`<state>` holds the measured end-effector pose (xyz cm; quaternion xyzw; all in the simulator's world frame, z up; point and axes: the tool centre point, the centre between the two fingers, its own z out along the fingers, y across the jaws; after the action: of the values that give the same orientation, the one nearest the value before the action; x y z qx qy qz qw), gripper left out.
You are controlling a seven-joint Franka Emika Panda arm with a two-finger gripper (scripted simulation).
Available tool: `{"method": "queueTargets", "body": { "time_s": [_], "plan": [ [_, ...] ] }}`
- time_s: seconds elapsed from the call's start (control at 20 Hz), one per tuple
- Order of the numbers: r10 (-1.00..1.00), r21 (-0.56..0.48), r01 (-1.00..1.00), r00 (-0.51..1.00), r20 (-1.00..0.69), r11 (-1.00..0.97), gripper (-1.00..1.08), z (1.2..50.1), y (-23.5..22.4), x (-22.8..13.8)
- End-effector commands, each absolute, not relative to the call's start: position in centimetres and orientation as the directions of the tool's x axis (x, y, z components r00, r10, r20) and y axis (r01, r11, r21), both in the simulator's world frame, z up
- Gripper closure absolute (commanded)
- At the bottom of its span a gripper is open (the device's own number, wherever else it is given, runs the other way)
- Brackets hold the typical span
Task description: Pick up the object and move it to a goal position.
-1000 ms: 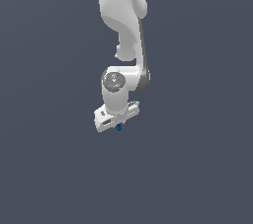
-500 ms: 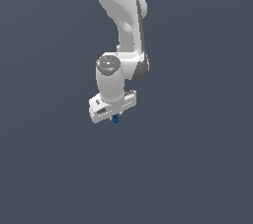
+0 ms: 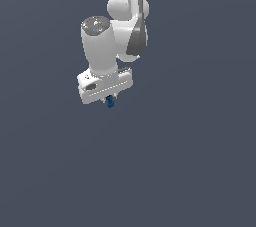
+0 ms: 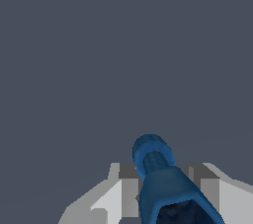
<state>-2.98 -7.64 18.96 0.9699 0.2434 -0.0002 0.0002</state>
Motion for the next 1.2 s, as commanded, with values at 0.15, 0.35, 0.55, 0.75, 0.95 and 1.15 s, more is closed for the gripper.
{"method": "queueTargets", "body": {
  "time_s": [0.15,0.35,0.55,0.75,0.95,1.15],
  "plan": [
    [0.472,-0.001,0.472,0.881,0.001,-0.881,1.08,24.8,-9.2,-5.1],
    [0.473,-0.001,0.473,0.881,0.001,-0.881,1.08,28.7,-10.3,-6.4],
    [0.473,-0.001,0.473,0.881,0.001,-0.881,1.08,31.9,-11.2,-7.4],
    [0.473,-0.001,0.473,0.881,0.001,-0.881,1.08,34.4,-11.9,-8.1],
    [0.472,-0.001,0.472,0.882,0.001,-0.882,1.08,35.9,-12.3,-8.5],
    [0.472,0.000,0.472,0.882,0.000,-0.882,1.08,36.4,-12.5,-8.6]
  ]
}}
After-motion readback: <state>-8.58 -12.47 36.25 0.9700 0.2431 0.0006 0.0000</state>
